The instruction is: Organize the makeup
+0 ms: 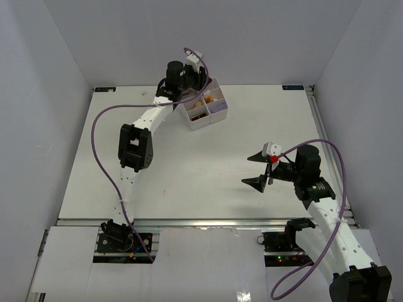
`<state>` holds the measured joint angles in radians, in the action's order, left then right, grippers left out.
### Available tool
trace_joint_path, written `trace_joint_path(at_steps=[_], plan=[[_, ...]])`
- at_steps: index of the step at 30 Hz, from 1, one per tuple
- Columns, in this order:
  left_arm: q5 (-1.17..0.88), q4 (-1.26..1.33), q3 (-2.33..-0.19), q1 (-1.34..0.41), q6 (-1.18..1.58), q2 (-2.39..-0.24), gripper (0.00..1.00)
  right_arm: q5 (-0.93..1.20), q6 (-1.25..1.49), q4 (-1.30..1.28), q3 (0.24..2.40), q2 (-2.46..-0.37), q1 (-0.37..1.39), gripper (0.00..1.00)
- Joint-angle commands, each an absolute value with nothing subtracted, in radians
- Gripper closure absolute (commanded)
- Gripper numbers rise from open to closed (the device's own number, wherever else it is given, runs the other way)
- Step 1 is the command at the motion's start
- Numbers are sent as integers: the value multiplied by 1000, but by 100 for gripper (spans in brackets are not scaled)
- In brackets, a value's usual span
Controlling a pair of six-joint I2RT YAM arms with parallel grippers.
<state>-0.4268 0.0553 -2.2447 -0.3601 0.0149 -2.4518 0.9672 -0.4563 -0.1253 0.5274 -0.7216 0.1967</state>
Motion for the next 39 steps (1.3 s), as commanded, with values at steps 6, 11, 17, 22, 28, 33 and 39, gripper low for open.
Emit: trace_joint_path(at_steps=[6, 11, 17, 22, 28, 33, 39], plan=[[-375, 135, -2292, -345, -47, -2469, 100, 973, -473, -115, 538, -724, 199, 10], [-334, 138, -2290, -345, -85, -2489, 100, 974, -474, -115, 538, -724, 200, 10], [-319, 138, -2272, -348, -101, -2485, 82, 980, -472, -116, 539, -724, 200, 10], [-314, 127, -2250, -358, -124, -2480, 59, 980, -474, -115, 538, -719, 199, 10], [-294, 120, -2241, -365, -154, -2471, 48, 982, -474, -114, 537, -715, 196, 10], [-279, 112, -2228, -367, -182, -2462, 43, 985, -474, -114, 535, -713, 198, 10], [-283, 107, -2214, -370, -187, -2436, 37, 987, -472, -109, 532, -711, 198, 10]])
